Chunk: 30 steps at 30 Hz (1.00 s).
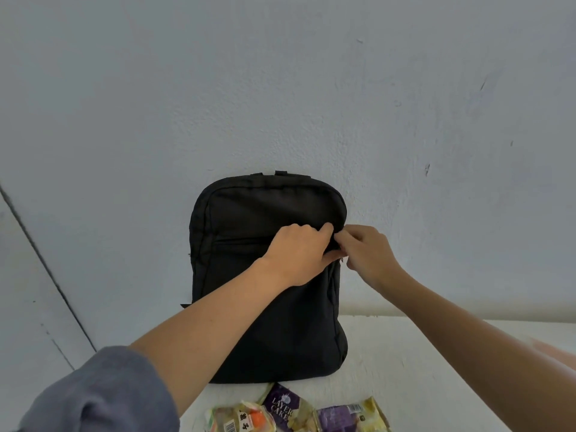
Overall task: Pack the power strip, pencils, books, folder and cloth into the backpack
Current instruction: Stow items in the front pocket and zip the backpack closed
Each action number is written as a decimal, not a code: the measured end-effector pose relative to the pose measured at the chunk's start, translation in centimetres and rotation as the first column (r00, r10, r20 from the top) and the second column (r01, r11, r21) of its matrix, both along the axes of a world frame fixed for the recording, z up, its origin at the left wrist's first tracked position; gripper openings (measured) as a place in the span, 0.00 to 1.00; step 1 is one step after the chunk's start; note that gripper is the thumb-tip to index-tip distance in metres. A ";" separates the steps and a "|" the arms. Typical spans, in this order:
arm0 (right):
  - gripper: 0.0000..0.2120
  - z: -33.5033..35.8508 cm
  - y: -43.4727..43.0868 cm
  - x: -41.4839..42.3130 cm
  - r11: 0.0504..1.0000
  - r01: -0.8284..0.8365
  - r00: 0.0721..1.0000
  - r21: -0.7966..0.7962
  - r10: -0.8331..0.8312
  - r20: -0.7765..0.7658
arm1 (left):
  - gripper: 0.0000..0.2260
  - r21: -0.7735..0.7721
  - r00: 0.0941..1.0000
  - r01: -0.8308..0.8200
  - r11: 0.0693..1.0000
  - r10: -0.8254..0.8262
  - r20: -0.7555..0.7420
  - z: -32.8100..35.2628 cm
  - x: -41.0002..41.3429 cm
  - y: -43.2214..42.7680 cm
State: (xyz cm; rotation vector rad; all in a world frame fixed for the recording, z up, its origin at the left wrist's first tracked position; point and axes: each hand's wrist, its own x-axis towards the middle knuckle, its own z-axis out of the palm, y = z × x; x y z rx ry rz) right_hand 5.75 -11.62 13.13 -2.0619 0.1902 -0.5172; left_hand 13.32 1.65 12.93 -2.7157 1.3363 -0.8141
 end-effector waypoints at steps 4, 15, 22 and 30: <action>0.18 0.1 -0.2 0.5 0.947 -0.073 0.997 -0.312 0.077 0.000 | 0.16 -0.057 0.995 0.007 0.998 -0.013 -0.102 0.3 0.4 0.5; 0.17 -3.9 -1.1 2.7 0.991 -0.122 0.977 -0.048 0.128 0.169 | 0.10 -0.175 0.963 -0.003 0.985 -0.045 -0.267 1.1 2.3 1.2; 0.05 -3.1 -2.6 3.2 0.757 0.108 0.954 -0.645 0.105 0.282 | 0.13 -0.312 0.798 0.000 0.950 -0.188 -0.572 2.7 1.7 1.5; 0.07 -3.2 -0.4 1.8 0.851 0.131 0.945 -0.508 0.047 0.324 | 0.12 -0.353 0.795 -0.148 0.924 -0.102 -0.598 4.3 2.6 13.0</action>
